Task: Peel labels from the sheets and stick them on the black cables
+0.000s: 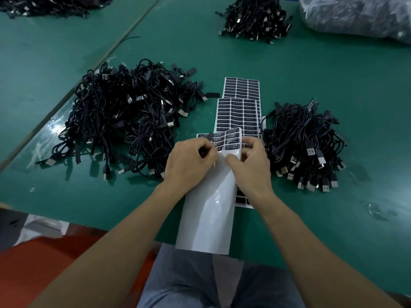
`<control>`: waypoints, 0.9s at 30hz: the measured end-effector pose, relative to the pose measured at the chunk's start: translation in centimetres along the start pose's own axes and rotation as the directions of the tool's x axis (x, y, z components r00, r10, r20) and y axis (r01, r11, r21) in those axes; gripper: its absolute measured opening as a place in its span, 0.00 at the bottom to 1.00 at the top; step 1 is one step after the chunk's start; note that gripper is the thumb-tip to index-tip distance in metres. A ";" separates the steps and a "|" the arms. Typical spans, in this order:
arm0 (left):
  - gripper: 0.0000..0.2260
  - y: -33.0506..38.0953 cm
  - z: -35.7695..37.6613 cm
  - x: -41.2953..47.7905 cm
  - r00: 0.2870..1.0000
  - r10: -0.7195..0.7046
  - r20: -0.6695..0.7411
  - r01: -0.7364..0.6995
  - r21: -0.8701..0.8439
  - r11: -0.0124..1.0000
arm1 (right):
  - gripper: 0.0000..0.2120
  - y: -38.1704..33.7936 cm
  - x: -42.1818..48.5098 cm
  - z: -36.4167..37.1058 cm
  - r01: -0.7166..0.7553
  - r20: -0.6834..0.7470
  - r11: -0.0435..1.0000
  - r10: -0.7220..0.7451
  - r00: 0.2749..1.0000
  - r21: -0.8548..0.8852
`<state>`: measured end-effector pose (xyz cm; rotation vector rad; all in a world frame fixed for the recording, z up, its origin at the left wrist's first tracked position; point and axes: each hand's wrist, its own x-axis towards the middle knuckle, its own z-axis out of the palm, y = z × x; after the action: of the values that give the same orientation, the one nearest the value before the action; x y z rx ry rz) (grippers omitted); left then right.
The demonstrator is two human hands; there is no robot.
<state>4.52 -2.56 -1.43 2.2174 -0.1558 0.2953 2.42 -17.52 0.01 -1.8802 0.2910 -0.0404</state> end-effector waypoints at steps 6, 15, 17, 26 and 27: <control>0.08 -0.1 -0.2 -0.1 0.992 0.009 -0.126 -0.031 -0.176 0.984 | 0.29 -0.2 -0.6 0.0 0.171 0.013 0.957 -0.173 0.985 -0.234; 0.07 0.1 -0.2 0.0 0.998 -0.006 -0.060 0.000 -0.097 0.995 | 0.16 -2.3 -1.4 0.4 0.373 0.142 0.612 -0.393 0.909 -0.697; 0.07 -0.1 -0.2 0.1 0.998 -0.022 -0.060 0.016 -0.084 0.996 | 0.15 -2.7 -1.6 0.8 0.404 0.165 0.640 -0.400 0.902 -0.654; 0.08 -0.3 -0.1 0.2 0.997 -0.010 -0.073 0.006 -0.053 0.999 | 0.08 -2.6 -0.8 1.6 0.336 0.141 0.661 -0.332 0.933 -0.671; 0.08 -0.3 -0.1 0.2 0.997 -0.008 -0.072 0.005 -0.046 0.999 | 0.09 -2.6 -0.7 1.6 0.330 0.137 0.659 -0.328 0.935 -0.676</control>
<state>4.73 -2.27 -1.56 2.1584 -0.1148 0.3637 2.46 -15.05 2.02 -2.6752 -0.0732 -0.2011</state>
